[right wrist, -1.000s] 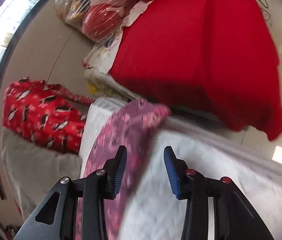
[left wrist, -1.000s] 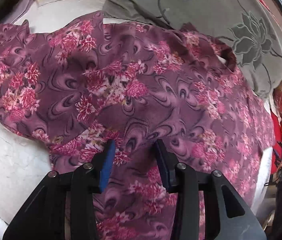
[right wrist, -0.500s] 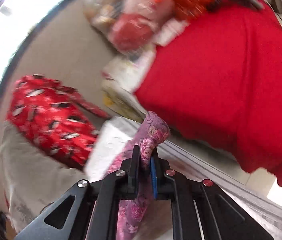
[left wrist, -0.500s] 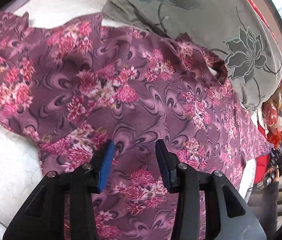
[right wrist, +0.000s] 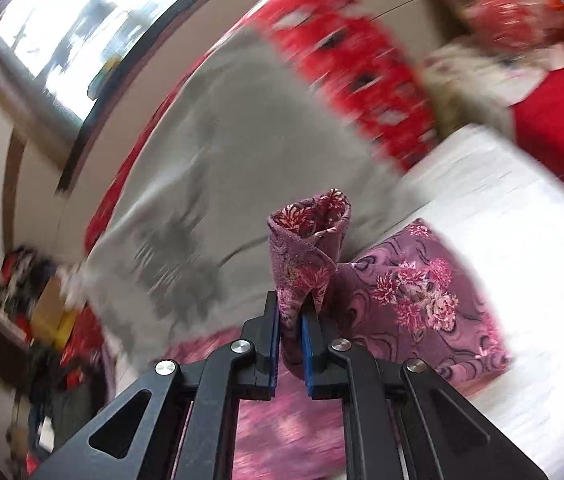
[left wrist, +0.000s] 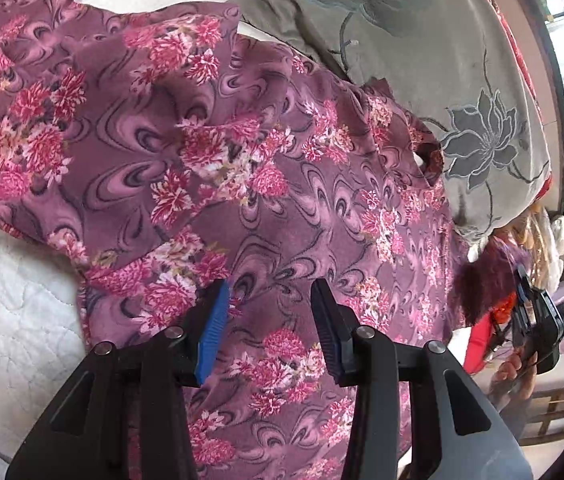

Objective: Fold small clothes

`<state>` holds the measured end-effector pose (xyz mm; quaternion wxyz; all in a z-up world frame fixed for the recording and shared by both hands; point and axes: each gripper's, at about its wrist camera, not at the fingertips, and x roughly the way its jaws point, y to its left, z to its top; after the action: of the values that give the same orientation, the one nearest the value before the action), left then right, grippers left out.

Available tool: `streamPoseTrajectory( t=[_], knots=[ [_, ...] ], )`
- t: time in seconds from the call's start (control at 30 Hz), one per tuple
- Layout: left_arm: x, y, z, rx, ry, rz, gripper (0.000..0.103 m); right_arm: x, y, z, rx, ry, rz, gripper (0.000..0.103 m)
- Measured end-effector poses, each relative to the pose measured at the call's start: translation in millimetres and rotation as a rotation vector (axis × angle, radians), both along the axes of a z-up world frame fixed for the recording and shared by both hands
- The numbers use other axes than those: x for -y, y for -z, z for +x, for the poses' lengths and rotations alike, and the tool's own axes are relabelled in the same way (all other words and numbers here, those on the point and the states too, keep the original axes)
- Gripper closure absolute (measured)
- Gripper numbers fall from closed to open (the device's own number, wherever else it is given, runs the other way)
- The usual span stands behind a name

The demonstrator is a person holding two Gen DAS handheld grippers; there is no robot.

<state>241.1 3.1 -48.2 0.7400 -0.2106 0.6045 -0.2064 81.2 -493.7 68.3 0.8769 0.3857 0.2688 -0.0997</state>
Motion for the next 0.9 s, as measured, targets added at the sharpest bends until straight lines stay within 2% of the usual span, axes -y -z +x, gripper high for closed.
streamPoseTrajectory(
  t=[0.23, 0.4, 0.67, 0.77, 0.83, 0.9],
  knots=[
    [-16.3, -3.5, 1.8, -0.017, 0.005, -0.059, 0.063, -123.8, -1.1, 55.9, -0.030, -0.231, -0.008, 0.094],
    [-33.0, -12.2, 5.3, -0.001, 0.002, -0.088, 0.063, -199.2, 6.5, 83.2, -0.060, -0.355, -0.037, 0.094],
    [-56.5, -24.6, 10.3, 0.023, -0.019, -0.114, 0.063, -293.3, 14.8, 114.7, -0.133, -0.535, -0.096, 0.094],
    [-61.7, -24.3, 8.9, 0.015, -0.024, -0.122, 0.063, -316.8, 29.9, 119.5, -0.167, -0.567, -0.077, 0.087],
    [-60.6, -22.3, 8.2, 0.000, -0.027, -0.133, 0.063, -330.2, 49.3, 122.5, -0.229, -0.589, -0.055, 0.081],
    [-55.5, -20.5, 7.6, -0.013, -0.020, -0.140, 0.063, -337.9, 70.5, 122.7, -0.318, -0.611, -0.026, 0.079]
  ],
)
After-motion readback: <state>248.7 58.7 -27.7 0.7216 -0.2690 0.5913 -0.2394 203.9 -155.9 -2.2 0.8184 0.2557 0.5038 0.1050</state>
